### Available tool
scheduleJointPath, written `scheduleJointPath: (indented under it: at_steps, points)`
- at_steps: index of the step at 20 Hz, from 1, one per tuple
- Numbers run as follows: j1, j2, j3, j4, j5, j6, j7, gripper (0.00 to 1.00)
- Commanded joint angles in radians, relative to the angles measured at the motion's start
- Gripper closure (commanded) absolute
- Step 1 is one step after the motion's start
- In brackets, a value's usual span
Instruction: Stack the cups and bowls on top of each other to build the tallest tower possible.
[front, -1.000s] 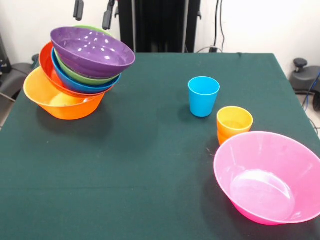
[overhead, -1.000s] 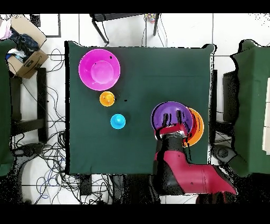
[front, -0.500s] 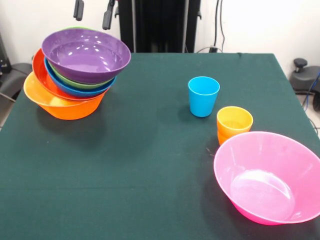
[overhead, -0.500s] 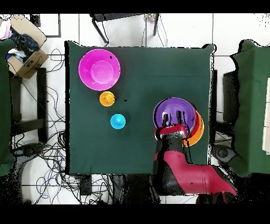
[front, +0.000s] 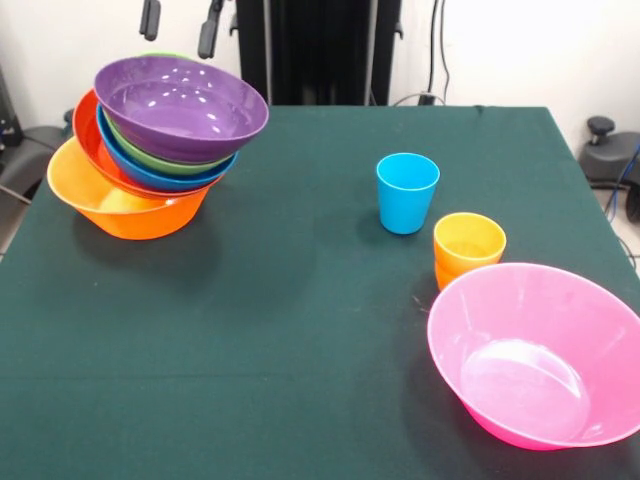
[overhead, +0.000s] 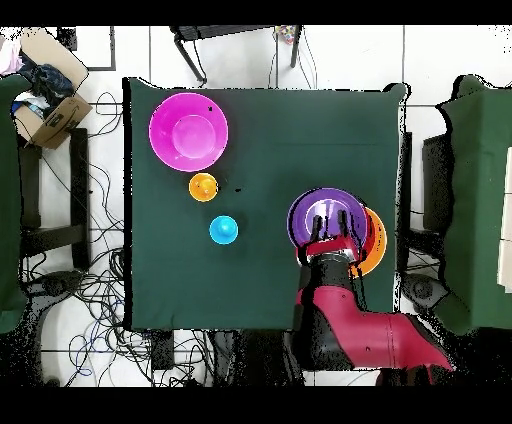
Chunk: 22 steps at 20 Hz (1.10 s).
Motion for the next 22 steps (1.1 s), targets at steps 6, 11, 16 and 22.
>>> scheduleJointPath:
  at_steps: [6,11,16,22]
  points:
    - [-0.141,-0.095,0.426,0.175,0.027,0.394,0.143,0.00]
    - [-0.085,-0.100,0.472,0.177,0.086,0.396,0.157,0.00]
    - [0.007,-0.087,0.418,0.166,0.154,0.420,0.176,0.00]
    - [0.057,-0.058,0.398,0.161,0.214,0.431,0.177,0.00]
